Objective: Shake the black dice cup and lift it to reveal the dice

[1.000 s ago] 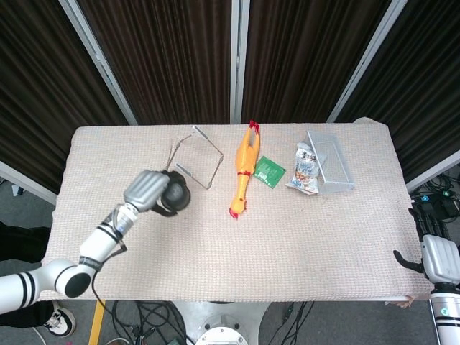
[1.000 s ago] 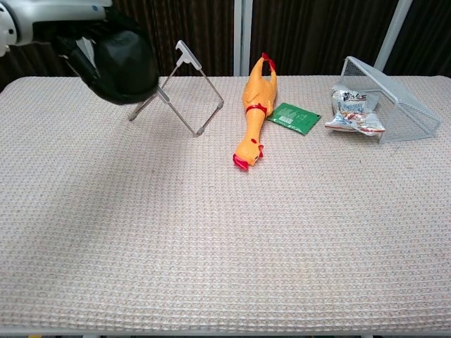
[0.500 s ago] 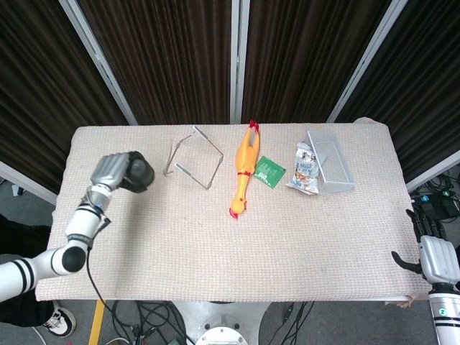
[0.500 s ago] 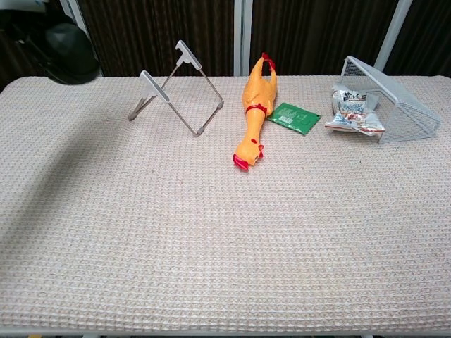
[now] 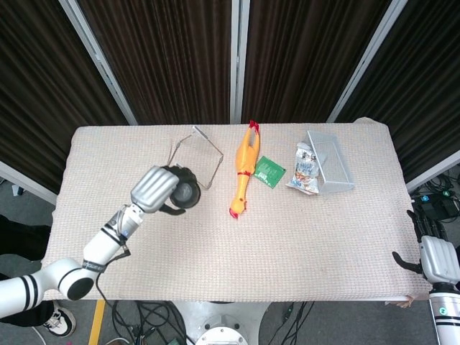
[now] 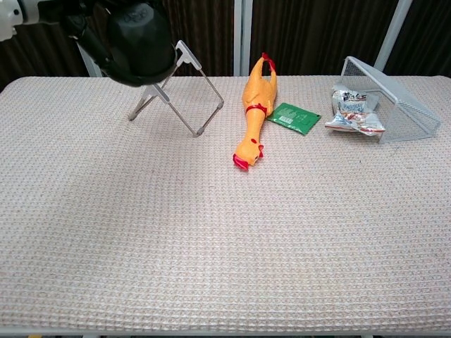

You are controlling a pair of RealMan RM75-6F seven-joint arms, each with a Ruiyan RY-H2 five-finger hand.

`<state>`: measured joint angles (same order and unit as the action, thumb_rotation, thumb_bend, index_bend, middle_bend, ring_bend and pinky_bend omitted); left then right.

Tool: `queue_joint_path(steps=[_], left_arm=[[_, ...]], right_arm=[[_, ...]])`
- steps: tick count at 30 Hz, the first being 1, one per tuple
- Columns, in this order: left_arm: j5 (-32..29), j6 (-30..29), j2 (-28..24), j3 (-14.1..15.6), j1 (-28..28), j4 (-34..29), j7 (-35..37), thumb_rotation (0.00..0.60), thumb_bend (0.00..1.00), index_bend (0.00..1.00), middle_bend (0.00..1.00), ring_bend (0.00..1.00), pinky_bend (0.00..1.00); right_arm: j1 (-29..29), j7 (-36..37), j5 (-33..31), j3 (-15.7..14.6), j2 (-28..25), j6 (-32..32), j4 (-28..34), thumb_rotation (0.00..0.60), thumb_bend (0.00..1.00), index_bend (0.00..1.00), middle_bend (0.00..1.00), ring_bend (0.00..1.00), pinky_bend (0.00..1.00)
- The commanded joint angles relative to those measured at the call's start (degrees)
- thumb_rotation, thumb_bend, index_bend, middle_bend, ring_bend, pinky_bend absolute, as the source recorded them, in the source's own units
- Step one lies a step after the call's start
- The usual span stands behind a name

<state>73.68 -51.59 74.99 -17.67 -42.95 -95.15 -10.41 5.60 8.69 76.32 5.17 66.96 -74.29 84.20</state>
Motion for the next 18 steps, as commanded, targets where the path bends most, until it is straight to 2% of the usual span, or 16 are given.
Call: queue_joint_path(steps=[1,4,7,8,10,12,14,18], left_arm=[[-29.38,-3.34,5.95,-6.46,-3.81,21.47,-12.22,0.6,0.25,0.49,0.54,0.44,0.49],[-32.75,-1.99,5.9,-7.13,-4.53,23.05,-12.33,0.6,0.25,0.49,0.54,0.44,0.49],[-32.33,-3.49,6.6,-6.76,-4.44,22.01,-11.63,0.6,0.25,0.49,0.54,0.44,0.49],[-31.48,-3.22,6.47,-6.39,-4.16,19.96,-10.58,0.6,0.25,0.49,0.54,0.44,0.49],[-29.56,-2.15,5.45,-6.1,-3.27,14.52,-7.46,0.6,0.25,0.49,0.54,0.44,0.49],[-25.8,-0.3,3.43,-5.6,-1.57,5.44,-2.32,0.6,0.25,0.49,0.54,0.44,0.49],[-18.96,1.34,0.9,-3.56,0.31,-3.63,1.45,0.6,0.25,0.49,0.54,0.44,0.49],[-4.74,2.62,-2.34,2.16,3.34,-15.64,6.44,0.6,0.25,0.49,0.54,0.44,0.49]], right_arm=[[0.01,-0.05,-0.12,0.08,-0.03,0.0,0.04,0.6,0.15,0.0,0.0,0.0,0.0],[0.01,-0.06,-0.16,0.02,-0.03,0.15,0.03,0.6,0.15,0.0,0.0,0.0,0.0],[0.04,-0.07,-0.1,-0.03,0.02,0.24,-0.02,0.6,0.15,0.0,0.0,0.0,0.0],[0.06,-0.1,-0.07,-0.03,0.04,0.26,-0.01,0.6,0.15,0.0,0.0,0.0,0.0],[0.09,-0.22,-0.09,-0.02,0.07,0.3,0.0,0.6,0.15,0.0,0.0,0.0,0.0],[0.13,-0.38,-0.14,-0.04,0.14,0.39,0.05,0.6,0.15,0.0,0.0,0.0,0.0],[0.16,-0.59,-0.14,-0.1,0.21,0.49,0.09,0.6,0.15,0.0,0.0,0.0,0.0],[0.21,-0.64,-0.18,-0.13,0.25,0.64,0.08,0.6,0.15,0.0,0.0,0.0,0.0]])
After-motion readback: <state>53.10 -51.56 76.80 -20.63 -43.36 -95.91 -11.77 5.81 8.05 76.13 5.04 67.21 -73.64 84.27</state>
